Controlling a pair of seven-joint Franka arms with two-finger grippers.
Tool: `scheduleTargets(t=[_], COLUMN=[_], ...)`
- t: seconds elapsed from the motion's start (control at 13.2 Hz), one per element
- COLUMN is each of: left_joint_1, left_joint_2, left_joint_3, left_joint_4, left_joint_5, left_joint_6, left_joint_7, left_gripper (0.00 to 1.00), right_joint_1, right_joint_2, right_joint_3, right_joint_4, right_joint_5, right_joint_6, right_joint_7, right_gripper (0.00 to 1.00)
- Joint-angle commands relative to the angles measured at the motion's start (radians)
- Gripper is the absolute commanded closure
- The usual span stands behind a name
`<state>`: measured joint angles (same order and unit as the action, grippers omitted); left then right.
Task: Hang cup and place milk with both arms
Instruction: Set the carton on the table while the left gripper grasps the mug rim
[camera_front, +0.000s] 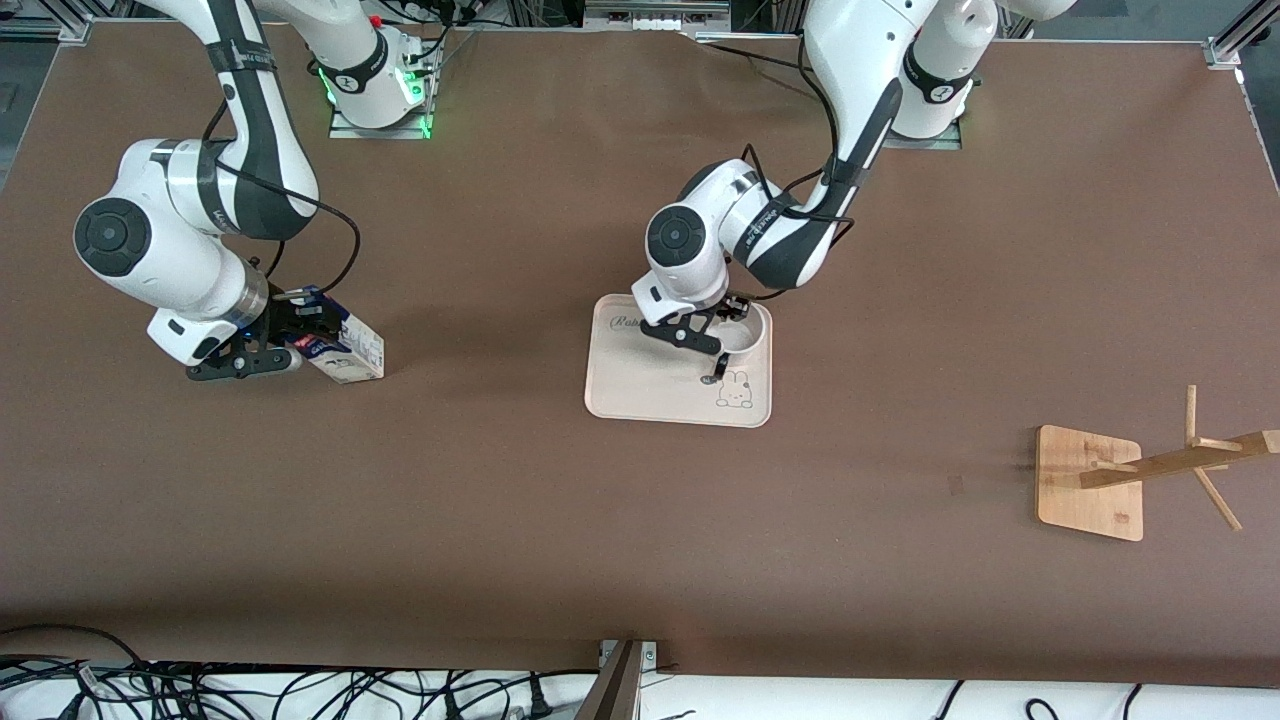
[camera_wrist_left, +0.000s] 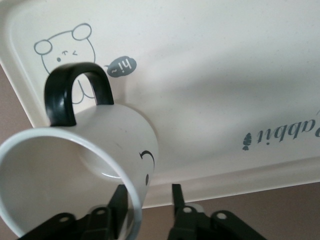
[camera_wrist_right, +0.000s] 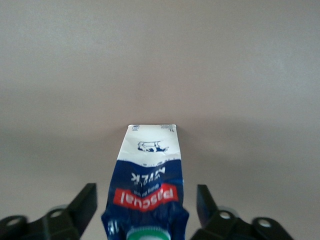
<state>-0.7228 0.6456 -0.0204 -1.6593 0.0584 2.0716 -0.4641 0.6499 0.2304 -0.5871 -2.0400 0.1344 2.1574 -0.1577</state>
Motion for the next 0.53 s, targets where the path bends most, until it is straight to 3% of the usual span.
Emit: scheduleTargets(t=[0.0, 0.23, 0.45], left_joint_1=[-0.004, 0.014, 0.072], left_joint_2=[-0.012, -0.02, -0.113], left_joint_3=[0.013, 0.014, 0.031], left_joint_4=[0.038, 0.075, 0.116], left_joint_5=[0.012, 0.008, -0.017], left_joint_6=[-0.01, -0.021, -0.106], left_joint_7=[-0.031, -0.031, -0.057], left_gripper=[1.0, 1.0, 1.0], right_joint_1=[-0.003, -0.003, -0.003], right_joint_2=[-0.04, -0.051, -0.072], right_joint_3=[0.001, 0.001, -0.028], right_joint_4=[0.012, 0.14, 0.305], right_joint_5=[0.013, 0.011, 0.008], right_joint_6=[-0.019, -0.196, -0.406], right_joint_7=[-0.002, 0.015, 0.03], right_gripper=[0.0, 0.0, 0.0])
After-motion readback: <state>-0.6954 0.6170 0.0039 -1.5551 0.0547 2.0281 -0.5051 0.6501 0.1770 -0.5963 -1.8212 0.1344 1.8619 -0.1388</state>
